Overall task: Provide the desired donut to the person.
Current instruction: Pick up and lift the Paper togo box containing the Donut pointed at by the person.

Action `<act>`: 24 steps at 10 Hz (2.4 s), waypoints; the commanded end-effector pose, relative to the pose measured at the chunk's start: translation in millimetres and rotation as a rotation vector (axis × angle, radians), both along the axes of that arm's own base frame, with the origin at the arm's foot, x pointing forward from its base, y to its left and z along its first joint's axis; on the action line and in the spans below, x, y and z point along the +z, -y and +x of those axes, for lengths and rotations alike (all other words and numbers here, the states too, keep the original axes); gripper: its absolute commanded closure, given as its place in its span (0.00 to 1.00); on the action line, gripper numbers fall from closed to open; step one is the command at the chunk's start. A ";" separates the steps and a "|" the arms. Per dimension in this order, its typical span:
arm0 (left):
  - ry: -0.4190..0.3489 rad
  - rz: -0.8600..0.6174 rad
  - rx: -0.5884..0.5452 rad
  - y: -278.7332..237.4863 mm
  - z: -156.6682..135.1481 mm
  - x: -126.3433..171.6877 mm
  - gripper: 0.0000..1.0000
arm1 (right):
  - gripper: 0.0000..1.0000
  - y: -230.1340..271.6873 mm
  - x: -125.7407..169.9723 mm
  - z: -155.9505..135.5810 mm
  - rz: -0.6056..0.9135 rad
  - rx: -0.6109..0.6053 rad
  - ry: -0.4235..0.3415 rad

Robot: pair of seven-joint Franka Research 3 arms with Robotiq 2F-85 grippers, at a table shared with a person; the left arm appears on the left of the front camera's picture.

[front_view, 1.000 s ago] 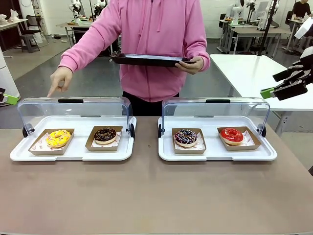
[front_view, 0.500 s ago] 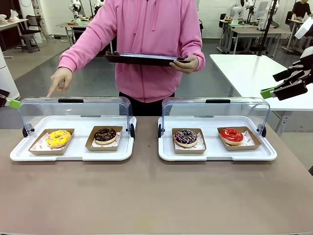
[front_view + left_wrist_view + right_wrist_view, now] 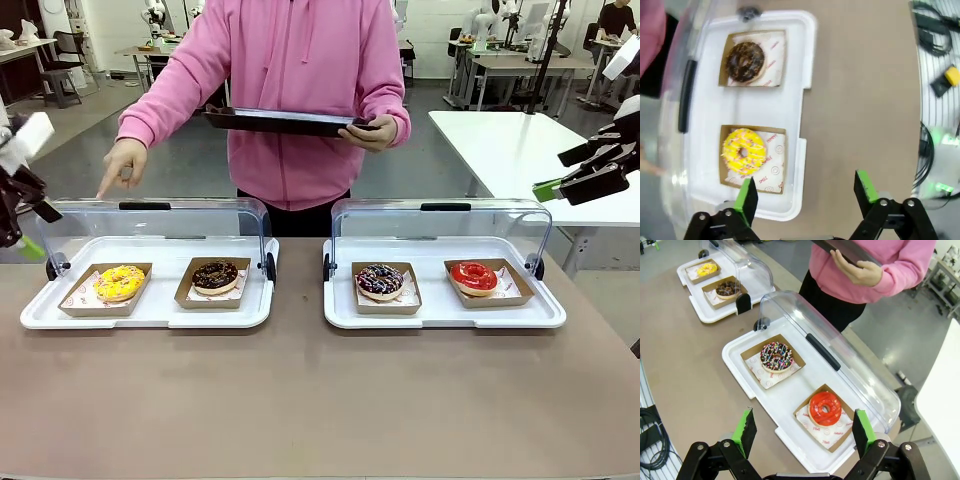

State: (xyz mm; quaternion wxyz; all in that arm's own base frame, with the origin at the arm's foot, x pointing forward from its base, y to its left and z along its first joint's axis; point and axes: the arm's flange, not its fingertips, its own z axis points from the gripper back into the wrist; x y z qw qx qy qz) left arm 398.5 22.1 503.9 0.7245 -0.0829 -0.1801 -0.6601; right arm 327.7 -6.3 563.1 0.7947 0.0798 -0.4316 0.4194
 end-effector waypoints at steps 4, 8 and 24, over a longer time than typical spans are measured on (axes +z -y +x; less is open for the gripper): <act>0.000 0.000 0.000 0.0 0.0 0.0 0.00 | 0.00 1.0 -1.4 0.0 0.000 0.007 -0.008; -0.015 0.132 -0.155 -2.2 23.3 -73.2 0.00 | 0.00 1.0 -1.4 0.0 0.000 0.007 -0.008; 0.005 0.228 -0.077 -30.1 80.2 -173.5 0.60 | 0.00 1.0 -1.4 0.0 0.000 0.007 -0.008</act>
